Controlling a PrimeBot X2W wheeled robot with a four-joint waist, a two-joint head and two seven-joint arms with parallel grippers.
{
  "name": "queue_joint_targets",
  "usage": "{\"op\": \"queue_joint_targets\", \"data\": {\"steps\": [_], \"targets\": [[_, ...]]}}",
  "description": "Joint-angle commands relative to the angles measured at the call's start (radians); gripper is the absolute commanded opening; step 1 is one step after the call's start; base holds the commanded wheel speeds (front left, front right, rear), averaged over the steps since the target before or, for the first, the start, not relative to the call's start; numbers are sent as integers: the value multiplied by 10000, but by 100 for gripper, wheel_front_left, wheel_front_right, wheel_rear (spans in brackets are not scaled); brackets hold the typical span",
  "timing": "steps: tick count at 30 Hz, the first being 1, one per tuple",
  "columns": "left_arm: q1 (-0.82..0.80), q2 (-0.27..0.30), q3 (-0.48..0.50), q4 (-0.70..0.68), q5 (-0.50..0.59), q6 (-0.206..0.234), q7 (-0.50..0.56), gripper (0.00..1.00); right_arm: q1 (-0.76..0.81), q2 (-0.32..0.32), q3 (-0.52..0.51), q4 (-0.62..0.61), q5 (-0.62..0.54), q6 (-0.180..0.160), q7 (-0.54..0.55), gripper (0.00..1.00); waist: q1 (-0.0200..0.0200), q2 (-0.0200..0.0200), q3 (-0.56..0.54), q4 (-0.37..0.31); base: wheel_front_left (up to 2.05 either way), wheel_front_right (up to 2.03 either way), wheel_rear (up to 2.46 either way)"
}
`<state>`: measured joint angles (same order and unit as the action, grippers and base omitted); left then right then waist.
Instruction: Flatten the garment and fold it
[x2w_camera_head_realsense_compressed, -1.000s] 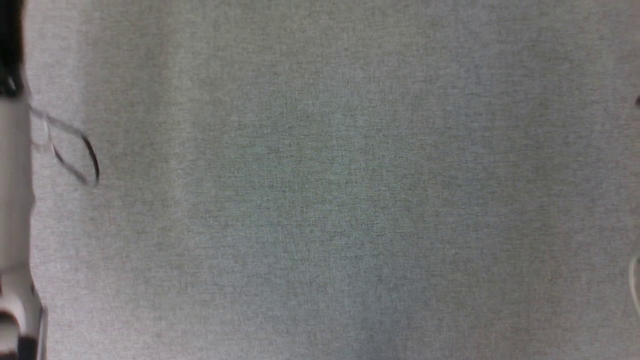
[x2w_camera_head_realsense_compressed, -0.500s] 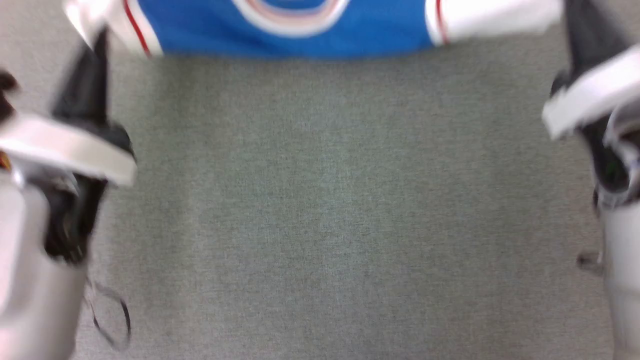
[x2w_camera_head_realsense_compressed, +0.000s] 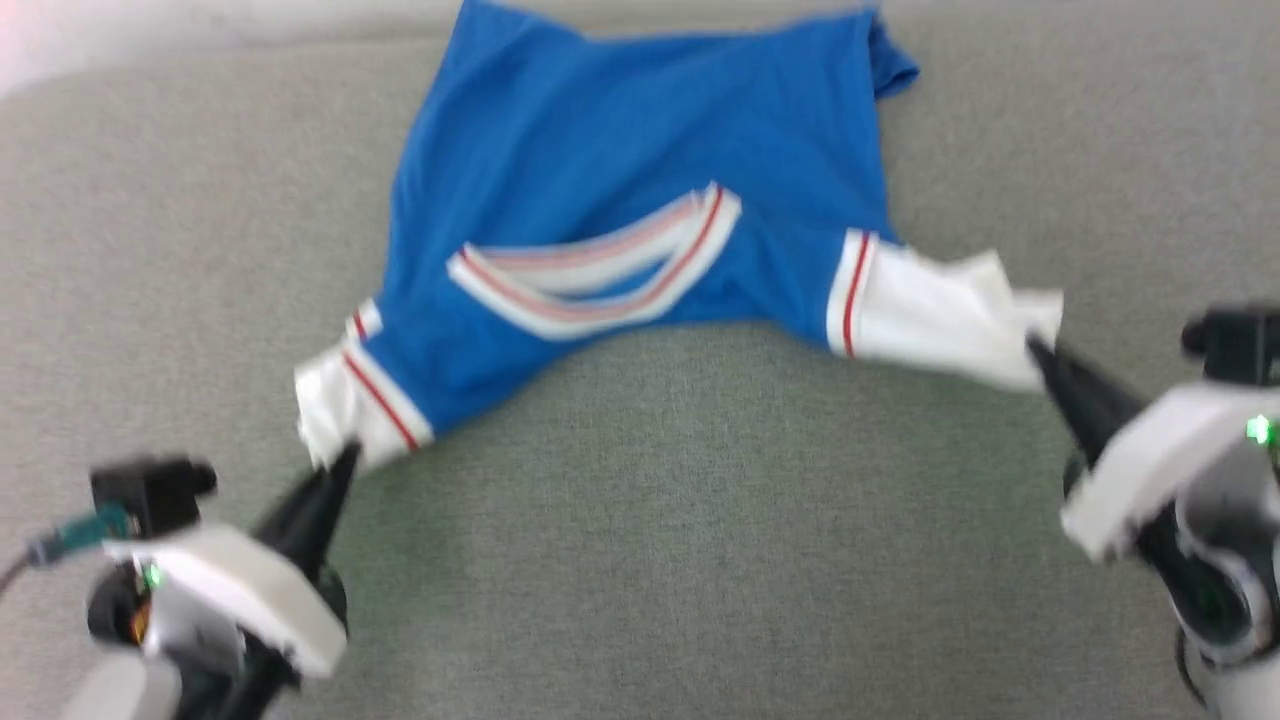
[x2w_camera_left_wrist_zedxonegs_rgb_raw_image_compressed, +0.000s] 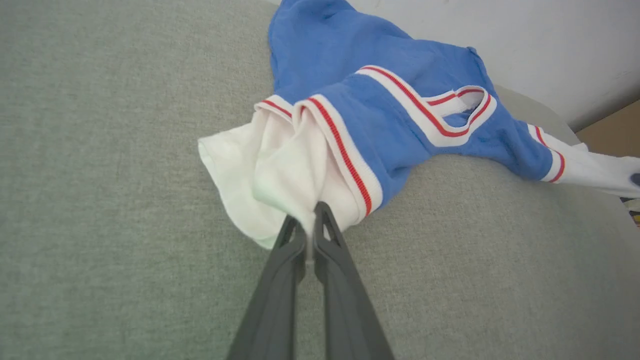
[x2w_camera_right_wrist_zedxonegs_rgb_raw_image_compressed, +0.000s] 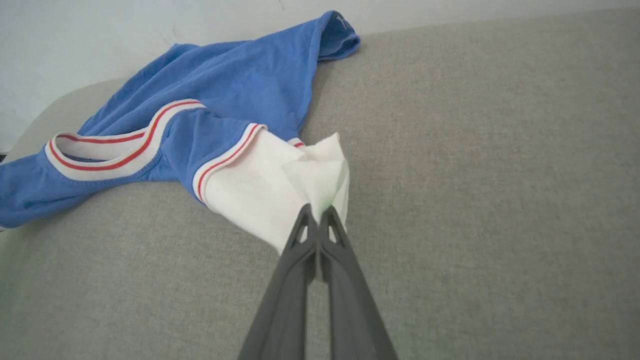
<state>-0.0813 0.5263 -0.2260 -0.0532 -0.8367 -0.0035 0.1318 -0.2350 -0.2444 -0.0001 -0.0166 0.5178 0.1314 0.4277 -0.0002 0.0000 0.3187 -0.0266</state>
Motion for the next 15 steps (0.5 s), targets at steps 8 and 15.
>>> {"op": "queue_joint_targets", "data": {"steps": [8,15], "targets": [[1926,196,-244,-471,-726,134,677,0,2198,-609,-421,-468,797,-7,709,0,2,0,-1265,172,0,0,0],[3298,382,-516,-986,-1288,378,1469,0,4087,-585,-1042,-748,1239,-7,2018,0,2,0,-2112,178,0,0,0]]}}
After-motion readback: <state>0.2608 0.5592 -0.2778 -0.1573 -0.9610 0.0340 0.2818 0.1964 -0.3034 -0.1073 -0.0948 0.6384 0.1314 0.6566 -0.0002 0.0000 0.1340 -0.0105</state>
